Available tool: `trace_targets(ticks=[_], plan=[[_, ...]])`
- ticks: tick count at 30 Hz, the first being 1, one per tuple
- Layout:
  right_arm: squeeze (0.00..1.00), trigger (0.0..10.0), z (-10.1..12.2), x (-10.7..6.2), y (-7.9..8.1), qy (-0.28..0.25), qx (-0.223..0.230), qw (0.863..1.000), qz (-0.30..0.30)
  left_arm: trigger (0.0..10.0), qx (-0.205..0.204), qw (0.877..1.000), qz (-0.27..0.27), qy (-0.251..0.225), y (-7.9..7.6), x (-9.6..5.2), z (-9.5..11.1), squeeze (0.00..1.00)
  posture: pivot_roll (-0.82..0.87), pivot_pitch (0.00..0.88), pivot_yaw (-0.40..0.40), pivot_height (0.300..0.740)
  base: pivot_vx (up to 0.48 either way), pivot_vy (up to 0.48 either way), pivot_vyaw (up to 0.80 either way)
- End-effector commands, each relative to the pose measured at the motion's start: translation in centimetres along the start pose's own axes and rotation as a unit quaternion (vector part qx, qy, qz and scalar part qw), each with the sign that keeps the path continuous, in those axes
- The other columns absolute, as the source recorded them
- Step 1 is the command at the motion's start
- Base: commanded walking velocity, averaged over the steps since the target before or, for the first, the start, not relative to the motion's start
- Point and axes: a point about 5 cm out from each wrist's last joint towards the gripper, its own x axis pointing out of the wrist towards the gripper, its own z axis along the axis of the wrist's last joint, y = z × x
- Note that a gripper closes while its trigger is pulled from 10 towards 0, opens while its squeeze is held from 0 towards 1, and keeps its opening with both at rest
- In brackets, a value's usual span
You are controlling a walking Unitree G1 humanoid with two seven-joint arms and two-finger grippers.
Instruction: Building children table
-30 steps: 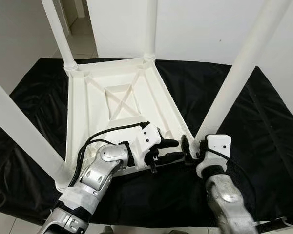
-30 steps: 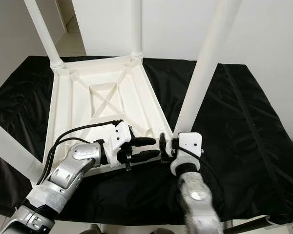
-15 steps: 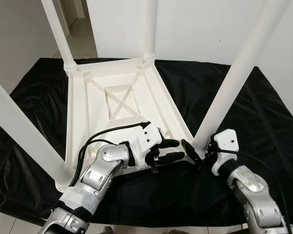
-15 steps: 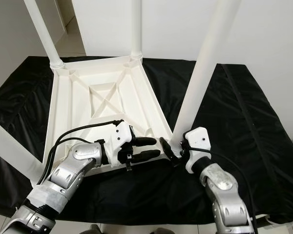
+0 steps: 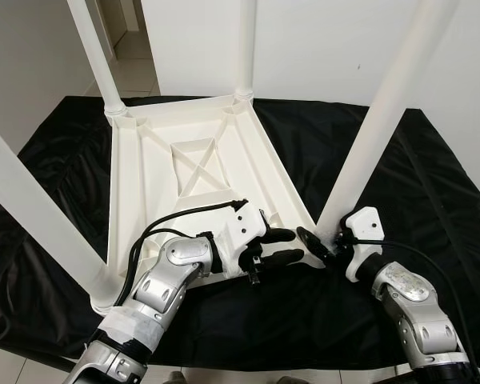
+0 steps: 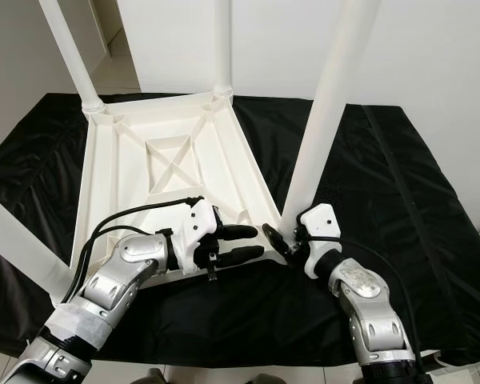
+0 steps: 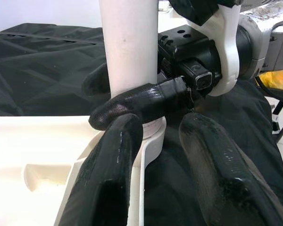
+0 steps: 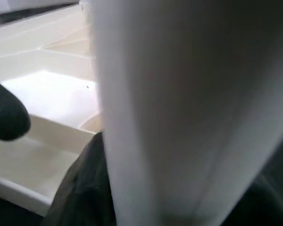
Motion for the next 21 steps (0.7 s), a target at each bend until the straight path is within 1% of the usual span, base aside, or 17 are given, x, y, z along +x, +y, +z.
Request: trace_targets(ticks=[1,6,7,8,10,11,12,13,14,15,16,18,19,20,21], plan=[[0.0,0.0,-0.6,0.0,0.6,0.012,0.004,1.0,0.015,10.0,0.008,1.0,0.001,0.001,0.1,0.2,0.4,0.0,-0.08,0.0,0.022,0.74,0.0,0.0,0.0],[0.0,0.0,-0.6,0.0,0.5,0.009,0.005,1.0,0.003,10.0,0.008,1.0,0.0,0.001,0.1,0.2,0.4,0.0,-0.08,0.0,0.022,0.74,0.0,0.0,0.0],[0.0,10.0,-0.5,0.0,0.5,0.006,0.008,1.0,-0.003,10.0,0.008,1.0,0.0,0.002,0.1,0.2,0.4,0.0,-0.08,0.0,0.023,0.74,0.0,0.0,0.0],[0.0,10.0,-0.5,0.0,0.5,0.006,0.008,1.0,-0.003,10.0,0.008,1.0,0.0,0.002,0.1,0.2,0.4,0.0,-0.08,0.0,0.023,0.74,0.0,0.0,0.0],[0.0,10.0,-0.5,0.0,0.6,0.008,0.009,0.999,-0.046,10.0,0.006,1.0,-0.002,0.002,0.0,0.2,0.3,0.0,-0.09,0.0,0.02,0.74,0.0,0.0,0.0],[0.0,10.0,-0.5,0.0,0.6,0.008,0.009,0.999,-0.046,10.0,0.006,1.0,-0.002,0.002,0.0,0.2,0.3,0.0,-0.09,0.0,0.02,0.74,0.0,0.0,0.0],[0.0,10.0,-0.6,0.1,0.7,0.012,0.013,0.997,-0.076,10.0,0.006,1.0,-0.002,0.003,-0.1,0.2,0.2,0.0,-0.08,0.0,0.02,0.74,0.0,0.0,0.0],[0.0,10.0,-0.6,0.1,0.7,0.012,0.013,0.997,-0.076,10.0,0.006,1.0,-0.002,0.003,-0.1,0.2,0.2,0.0,-0.08,0.0,0.02,0.74,0.0,0.0,0.0],[0.0,10.0,-0.6,0.1,0.9,0.015,0.013,0.995,-0.101,10.0,0.005,1.0,-0.002,0.002,-0.1,0.2,0.2,0.0,-0.08,0.0,0.019,0.74,0.0,0.0,0.0],[0.0,10.0,-0.5,0.1,1.3,0.016,0.018,0.989,-0.147,10.0,0.004,1.0,-0.002,0.002,-0.2,0.2,0.2,0.0,-0.09,0.0,0.018,0.74,0.0,0.0,0.0],[0.0,10.0,-0.5,0.1,1.3,0.016,0.018,0.989,-0.147,10.0,0.004,1.0,-0.002,0.002,-0.2,0.2,0.2,0.0,-0.09,0.0,0.018,0.74,0.0,0.0,0.0],[0.0,10.0,-0.4,0.2,1.5,0.013,0.023,0.985,-0.172,10.0,0.004,1.0,-0.002,0.002,-0.2,0.2,0.2,0.0,-0.09,0.0,0.019,0.74,0.0,0.0,0.0],[0.0,10.0,-0.4,0.3,2.0,0.014,0.042,0.976,-0.212,10.0,0.003,1.0,-0.002,0.003,-0.2,0.2,0.2,0.0,-0.08,0.0,0.017,0.74,0.0,0.0,0.0],[0.0,10.0,-0.4,0.3,2.0,0.014,0.042,0.976,-0.212,10.0,0.003,1.0,-0.002,0.003,-0.2,0.2,0.2,0.0,-0.08,0.0,0.017,0.74,0.0,0.0,0.0],[0.0,10.0,-0.4,0.3,2.3,0.015,0.055,0.969,-0.241,10.0,0.002,1.0,-0.001,0.003,-0.2,0.2,0.2,0.0,-0.08,0.0,0.017,0.74,0.0,0.0,0.0]])
